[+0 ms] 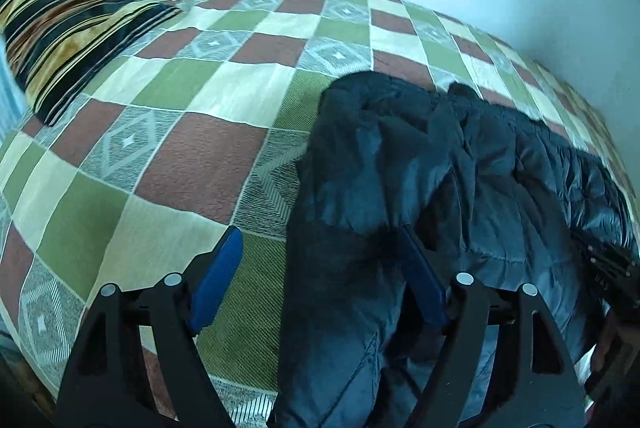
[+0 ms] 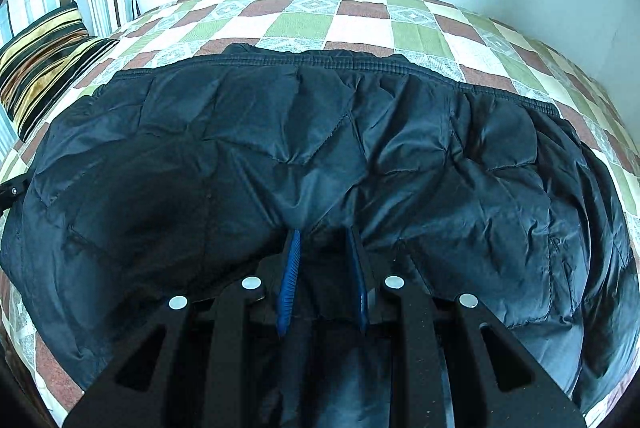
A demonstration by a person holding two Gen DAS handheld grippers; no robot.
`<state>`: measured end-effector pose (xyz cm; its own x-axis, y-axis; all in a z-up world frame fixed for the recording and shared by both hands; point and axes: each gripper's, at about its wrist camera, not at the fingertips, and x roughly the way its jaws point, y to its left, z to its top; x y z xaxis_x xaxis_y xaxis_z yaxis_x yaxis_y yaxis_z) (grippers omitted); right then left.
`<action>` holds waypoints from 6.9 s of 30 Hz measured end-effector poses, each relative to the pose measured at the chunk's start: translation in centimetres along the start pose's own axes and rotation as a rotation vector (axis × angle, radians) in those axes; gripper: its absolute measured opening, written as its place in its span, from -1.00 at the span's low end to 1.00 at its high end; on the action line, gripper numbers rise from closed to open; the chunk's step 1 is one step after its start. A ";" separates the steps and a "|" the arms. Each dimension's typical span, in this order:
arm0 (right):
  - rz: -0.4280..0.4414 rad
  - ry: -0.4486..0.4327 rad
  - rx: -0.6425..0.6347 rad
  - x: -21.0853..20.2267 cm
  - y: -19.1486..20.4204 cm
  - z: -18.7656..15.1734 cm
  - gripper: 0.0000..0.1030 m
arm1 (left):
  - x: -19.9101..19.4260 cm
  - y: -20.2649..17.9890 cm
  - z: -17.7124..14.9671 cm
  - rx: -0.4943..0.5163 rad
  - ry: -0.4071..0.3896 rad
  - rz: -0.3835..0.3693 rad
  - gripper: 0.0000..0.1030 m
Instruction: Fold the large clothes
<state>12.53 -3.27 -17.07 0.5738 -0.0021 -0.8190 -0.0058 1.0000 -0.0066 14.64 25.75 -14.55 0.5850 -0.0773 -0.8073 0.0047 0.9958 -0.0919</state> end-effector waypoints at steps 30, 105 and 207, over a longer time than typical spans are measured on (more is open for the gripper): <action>-0.024 -0.024 -0.007 -0.1 0.5 -0.2 -0.53 | 0.9 -1.4 0.3 -0.060 0.086 -0.170 -0.71; -0.189 0.014 0.321 -8.5 -24.6 -10.9 -0.50 | -1.7 -44.0 -9.1 0.526 -0.107 -0.127 -0.81; -0.154 -0.082 0.116 -10.2 -13.9 -1.4 -0.93 | -5.6 -24.3 -1.9 0.304 -0.194 -0.129 0.36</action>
<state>5.60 -17.12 -9.43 0.6250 -0.1589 -0.7643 0.1788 0.9822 -0.0580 9.72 1.93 -8.86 0.7063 -0.2214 -0.6724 0.3117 0.9501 0.0145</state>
